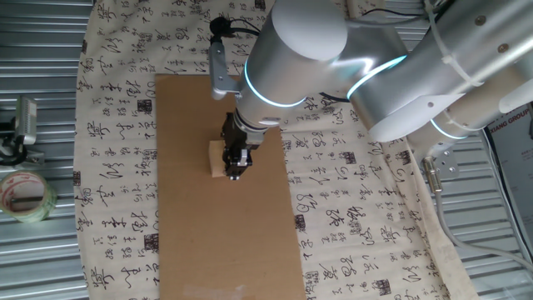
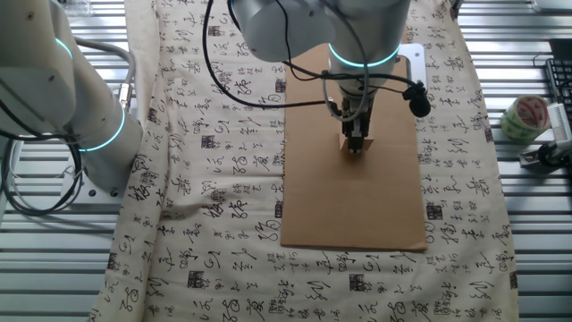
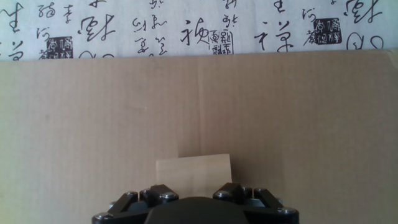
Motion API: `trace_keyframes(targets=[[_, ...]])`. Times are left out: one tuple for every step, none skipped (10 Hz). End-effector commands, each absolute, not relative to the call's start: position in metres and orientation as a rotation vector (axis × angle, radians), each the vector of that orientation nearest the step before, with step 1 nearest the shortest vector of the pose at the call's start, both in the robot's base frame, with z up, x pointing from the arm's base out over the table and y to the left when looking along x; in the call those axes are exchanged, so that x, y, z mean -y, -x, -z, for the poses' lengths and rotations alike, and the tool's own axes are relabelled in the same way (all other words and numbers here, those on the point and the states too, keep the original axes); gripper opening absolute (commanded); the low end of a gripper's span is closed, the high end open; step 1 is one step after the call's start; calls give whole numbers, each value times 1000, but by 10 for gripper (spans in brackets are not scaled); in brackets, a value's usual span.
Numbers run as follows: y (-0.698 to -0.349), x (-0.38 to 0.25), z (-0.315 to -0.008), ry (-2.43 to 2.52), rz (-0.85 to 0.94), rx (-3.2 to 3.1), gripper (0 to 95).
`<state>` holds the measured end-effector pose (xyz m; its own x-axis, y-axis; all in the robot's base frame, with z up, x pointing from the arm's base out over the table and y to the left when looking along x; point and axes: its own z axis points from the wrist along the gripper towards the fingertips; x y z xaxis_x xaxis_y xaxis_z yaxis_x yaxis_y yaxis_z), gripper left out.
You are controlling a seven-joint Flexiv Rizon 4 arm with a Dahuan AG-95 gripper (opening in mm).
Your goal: Grab the block and place it at the designated location
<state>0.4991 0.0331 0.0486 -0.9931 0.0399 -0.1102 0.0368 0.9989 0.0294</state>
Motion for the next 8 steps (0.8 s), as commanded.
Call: trace_keyframes(targets=[[-499, -33, -49, -57, -40, -3029, 0], [-499, -33, -48, -57, -41, -3027, 0], [-499, -33, -48, -57, -42, -3028, 0], [-500, -33, -47, -55, -41, -3026, 0], [-500, -32, -46, -55, -41, -3026, 0], [-500, -32, -46, -53, -40, -3025, 0], [-500, -32, -46, -52, -39, -3025, 0], [-500, -32, -45, -51, -39, -3025, 0]])
